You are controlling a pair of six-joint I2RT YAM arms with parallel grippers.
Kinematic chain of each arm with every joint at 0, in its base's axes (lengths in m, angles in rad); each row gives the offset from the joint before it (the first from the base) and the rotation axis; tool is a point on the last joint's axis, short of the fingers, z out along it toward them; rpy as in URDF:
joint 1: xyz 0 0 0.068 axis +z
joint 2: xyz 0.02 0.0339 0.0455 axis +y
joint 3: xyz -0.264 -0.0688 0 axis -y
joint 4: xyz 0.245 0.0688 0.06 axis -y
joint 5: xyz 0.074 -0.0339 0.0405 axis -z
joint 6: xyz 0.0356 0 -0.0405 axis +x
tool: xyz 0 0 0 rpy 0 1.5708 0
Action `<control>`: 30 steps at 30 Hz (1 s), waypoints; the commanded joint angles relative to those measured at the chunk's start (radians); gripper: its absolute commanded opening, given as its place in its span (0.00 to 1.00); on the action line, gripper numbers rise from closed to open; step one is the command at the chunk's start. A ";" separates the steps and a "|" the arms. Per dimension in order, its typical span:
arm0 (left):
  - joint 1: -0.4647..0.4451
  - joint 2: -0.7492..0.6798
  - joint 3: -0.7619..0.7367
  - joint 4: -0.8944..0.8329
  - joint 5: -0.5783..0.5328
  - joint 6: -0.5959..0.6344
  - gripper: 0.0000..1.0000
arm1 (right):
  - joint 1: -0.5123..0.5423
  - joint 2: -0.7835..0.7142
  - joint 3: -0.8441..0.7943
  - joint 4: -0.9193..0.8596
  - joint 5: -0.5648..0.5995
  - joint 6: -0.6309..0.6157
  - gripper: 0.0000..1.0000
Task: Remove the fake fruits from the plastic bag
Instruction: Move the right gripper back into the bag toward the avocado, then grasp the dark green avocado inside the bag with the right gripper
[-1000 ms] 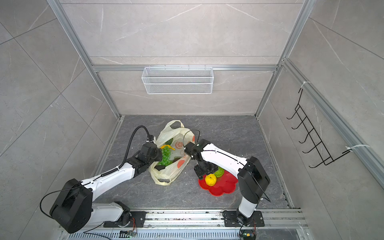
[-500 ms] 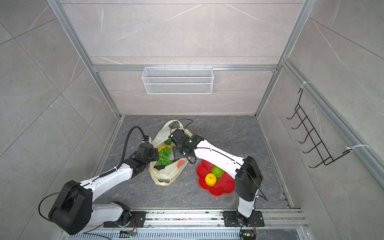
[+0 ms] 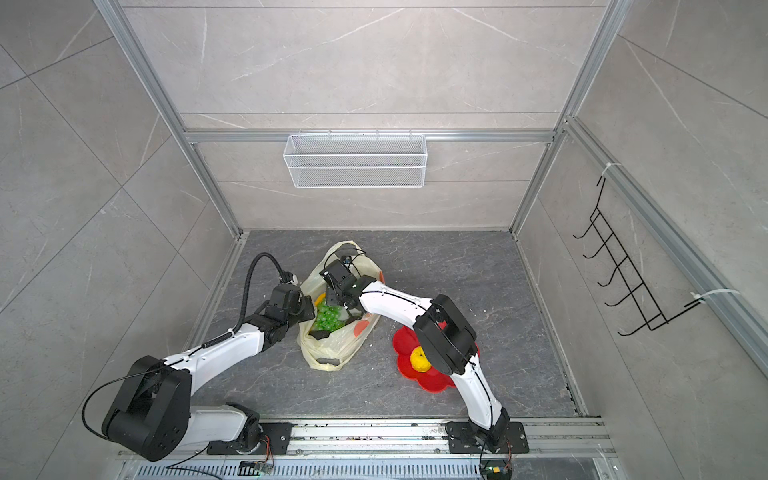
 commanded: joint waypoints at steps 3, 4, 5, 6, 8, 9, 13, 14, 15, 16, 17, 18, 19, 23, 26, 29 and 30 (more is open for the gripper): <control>0.018 0.031 0.030 0.017 0.042 -0.028 0.04 | -0.031 0.077 0.056 0.090 0.027 0.021 0.64; 0.021 0.034 0.031 0.016 0.046 -0.030 0.04 | -0.036 0.089 0.064 0.097 0.021 0.021 0.64; 0.026 0.036 0.031 0.016 0.052 -0.034 0.04 | -0.041 0.105 0.078 0.102 0.014 0.021 0.64; 0.030 0.036 0.030 0.017 0.055 -0.039 0.04 | -0.045 0.119 0.090 0.105 0.007 0.020 0.63; 0.046 0.036 0.027 0.017 0.071 -0.046 0.04 | -0.046 0.145 0.121 0.112 -0.001 0.007 0.63; 0.051 0.037 0.024 0.018 0.079 -0.050 0.04 | -0.046 0.152 0.127 0.123 -0.008 0.003 0.63; 0.060 0.034 0.024 0.019 0.086 -0.054 0.04 | -0.047 0.185 0.157 0.139 -0.006 0.001 0.64; 0.061 0.034 0.023 0.018 0.088 -0.053 0.04 | -0.047 0.197 0.174 0.132 -0.007 0.001 0.64; 0.061 0.033 0.024 0.020 0.091 -0.052 0.04 | -0.047 0.207 0.189 0.130 -0.013 -0.002 0.64; 0.061 0.035 0.024 0.020 0.093 -0.052 0.04 | -0.047 0.213 0.197 0.132 -0.017 -0.005 0.63; 0.061 0.037 0.023 0.020 0.093 -0.052 0.04 | -0.047 0.217 0.200 0.140 -0.020 -0.006 0.64; 0.061 0.039 0.023 0.020 0.094 -0.052 0.04 | -0.047 0.221 0.203 0.146 -0.022 -0.006 0.63; 0.061 0.040 0.025 0.020 0.096 -0.052 0.04 | -0.047 0.224 0.207 0.149 -0.022 -0.006 0.62; 0.062 0.039 0.024 0.021 0.095 -0.052 0.04 | -0.049 0.254 0.260 0.120 -0.020 -0.008 0.60; 0.061 0.034 0.020 0.022 0.095 -0.052 0.04 | -0.050 0.285 0.305 0.091 -0.016 -0.005 0.61; 0.061 0.030 0.016 0.031 0.099 -0.054 0.04 | -0.052 0.308 0.329 0.084 -0.015 -0.003 0.63; 0.062 0.029 0.017 0.031 0.100 -0.054 0.04 | -0.052 0.321 0.347 0.068 -0.002 0.000 0.64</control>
